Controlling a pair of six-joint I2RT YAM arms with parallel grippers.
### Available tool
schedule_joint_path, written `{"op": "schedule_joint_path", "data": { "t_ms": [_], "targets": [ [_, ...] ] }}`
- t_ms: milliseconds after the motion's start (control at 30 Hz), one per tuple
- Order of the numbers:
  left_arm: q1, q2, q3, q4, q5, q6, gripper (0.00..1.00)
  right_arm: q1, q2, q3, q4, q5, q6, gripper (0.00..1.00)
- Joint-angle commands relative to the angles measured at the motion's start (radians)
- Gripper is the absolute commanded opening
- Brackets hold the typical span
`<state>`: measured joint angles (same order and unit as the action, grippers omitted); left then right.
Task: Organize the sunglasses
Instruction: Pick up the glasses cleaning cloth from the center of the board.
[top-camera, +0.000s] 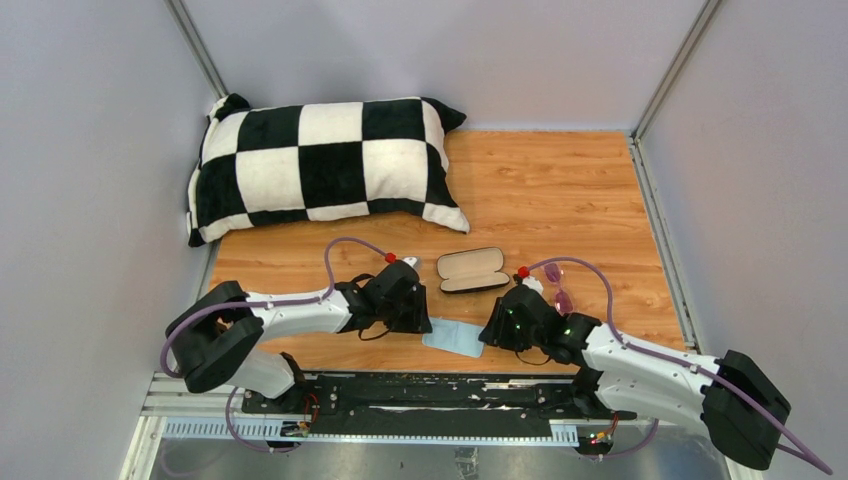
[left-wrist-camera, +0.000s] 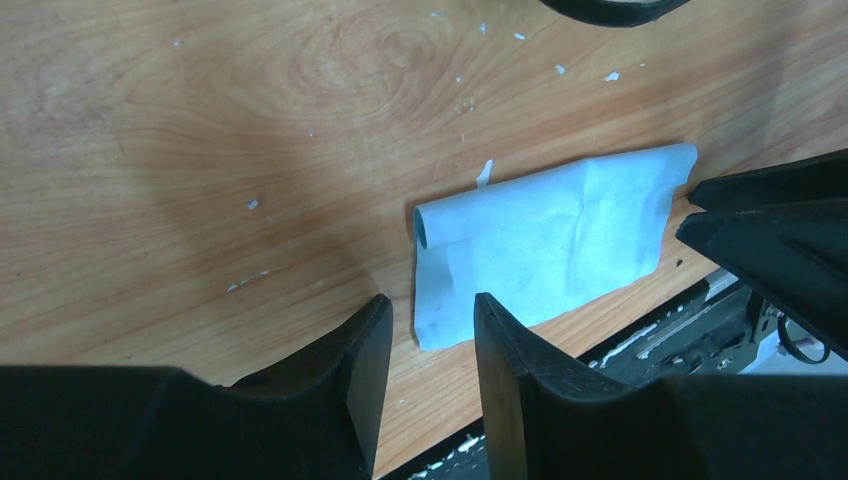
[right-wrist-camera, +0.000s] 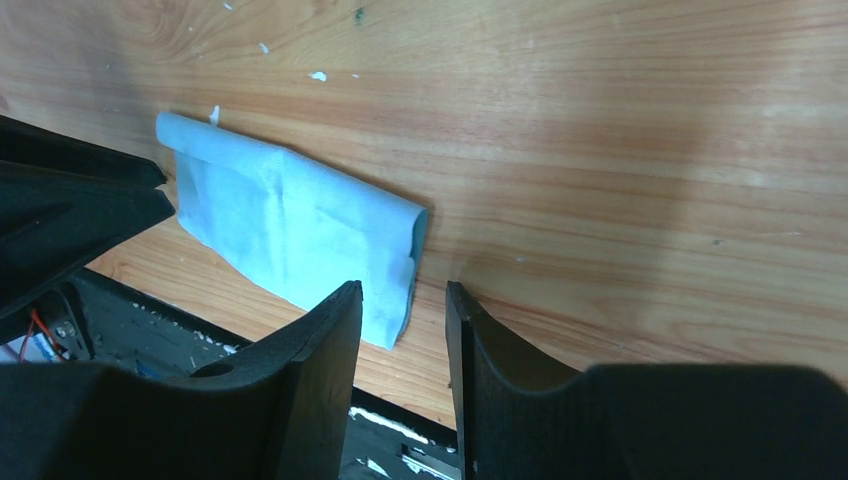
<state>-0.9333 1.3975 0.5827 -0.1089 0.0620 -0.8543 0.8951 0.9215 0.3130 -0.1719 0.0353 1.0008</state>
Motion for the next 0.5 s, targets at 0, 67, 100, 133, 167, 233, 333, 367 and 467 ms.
{"op": "schedule_joint_path", "data": {
  "t_ms": [0,67,100,133,167,233,333,367,467],
  "targets": [
    [-0.009,0.037,0.004,0.026,-0.004,-0.013,0.41,0.015,-0.035,-0.014,-0.128,0.077,0.002,0.43],
    [-0.009,0.056,0.010,0.036,0.009,-0.016,0.41,0.015,-0.040,-0.016,-0.135,0.080,0.003,0.44],
    [-0.009,0.067,0.010,0.046,0.020,-0.021,0.40,0.015,-0.039,-0.015,-0.142,0.082,0.004,0.44],
    [-0.011,0.075,0.009,0.055,0.030,-0.027,0.40,0.015,-0.037,-0.012,-0.149,0.085,0.003,0.45],
    [-0.014,0.083,0.007,0.064,0.038,-0.032,0.39,0.016,-0.034,-0.010,-0.154,0.086,0.002,0.45],
    [-0.019,0.091,0.002,0.074,0.040,-0.039,0.38,0.017,-0.033,-0.008,-0.158,0.087,0.004,0.45],
    [-0.020,0.091,-0.012,0.101,0.053,-0.047,0.33,0.023,-0.033,-0.014,-0.149,0.081,0.020,0.45],
    [-0.021,0.091,-0.014,0.101,0.053,-0.048,0.31,0.027,-0.035,-0.020,-0.140,0.077,0.027,0.45],
    [-0.020,0.077,-0.023,0.099,0.044,-0.049,0.28,0.043,-0.035,-0.039,-0.116,0.073,0.051,0.45]
  ]
}}
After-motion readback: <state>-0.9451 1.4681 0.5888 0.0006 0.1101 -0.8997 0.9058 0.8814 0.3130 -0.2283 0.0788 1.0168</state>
